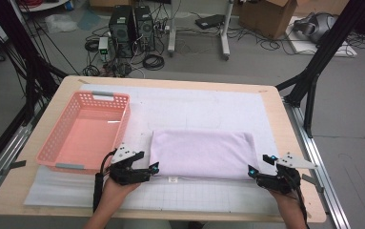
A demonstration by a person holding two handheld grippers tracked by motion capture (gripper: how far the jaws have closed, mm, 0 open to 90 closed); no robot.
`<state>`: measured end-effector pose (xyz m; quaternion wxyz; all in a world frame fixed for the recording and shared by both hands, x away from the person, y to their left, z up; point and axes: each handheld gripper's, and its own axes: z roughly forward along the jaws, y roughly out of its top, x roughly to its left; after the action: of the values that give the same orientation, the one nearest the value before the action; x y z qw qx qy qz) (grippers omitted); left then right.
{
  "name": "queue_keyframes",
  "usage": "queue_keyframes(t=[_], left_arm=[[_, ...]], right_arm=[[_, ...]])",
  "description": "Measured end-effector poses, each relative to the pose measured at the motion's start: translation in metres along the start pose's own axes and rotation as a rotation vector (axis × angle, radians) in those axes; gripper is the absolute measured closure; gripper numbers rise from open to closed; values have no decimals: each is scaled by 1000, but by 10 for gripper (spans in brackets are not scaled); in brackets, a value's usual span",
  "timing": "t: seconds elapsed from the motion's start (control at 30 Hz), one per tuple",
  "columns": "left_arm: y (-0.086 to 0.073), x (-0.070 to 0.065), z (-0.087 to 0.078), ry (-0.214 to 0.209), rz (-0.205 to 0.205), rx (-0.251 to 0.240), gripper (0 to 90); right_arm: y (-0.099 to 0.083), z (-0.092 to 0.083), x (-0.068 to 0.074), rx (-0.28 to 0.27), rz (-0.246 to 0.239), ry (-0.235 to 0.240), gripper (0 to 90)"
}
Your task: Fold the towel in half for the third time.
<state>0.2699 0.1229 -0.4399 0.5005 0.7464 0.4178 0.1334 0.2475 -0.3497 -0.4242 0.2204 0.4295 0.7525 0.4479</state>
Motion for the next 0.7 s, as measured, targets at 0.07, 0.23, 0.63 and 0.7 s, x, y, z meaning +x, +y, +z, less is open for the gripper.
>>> queue_keyframes(t=[0.07, 0.23, 0.63, 0.7], left_arm=[[-1, 0, 2, -10, -3, 18, 267], [-4, 0, 8, 4, -26, 70, 324], [-8, -3, 13, 21, -38, 126, 478], [-9, -4, 13, 28, -35, 127, 505]], right_arm=[[0, 0, 0, 2, -2, 1, 249], [4, 4, 2, -3, -6, 11, 249], [39, 35, 23, -26, -64, 94, 261], [48, 44, 30, -34, -74, 115, 261]])
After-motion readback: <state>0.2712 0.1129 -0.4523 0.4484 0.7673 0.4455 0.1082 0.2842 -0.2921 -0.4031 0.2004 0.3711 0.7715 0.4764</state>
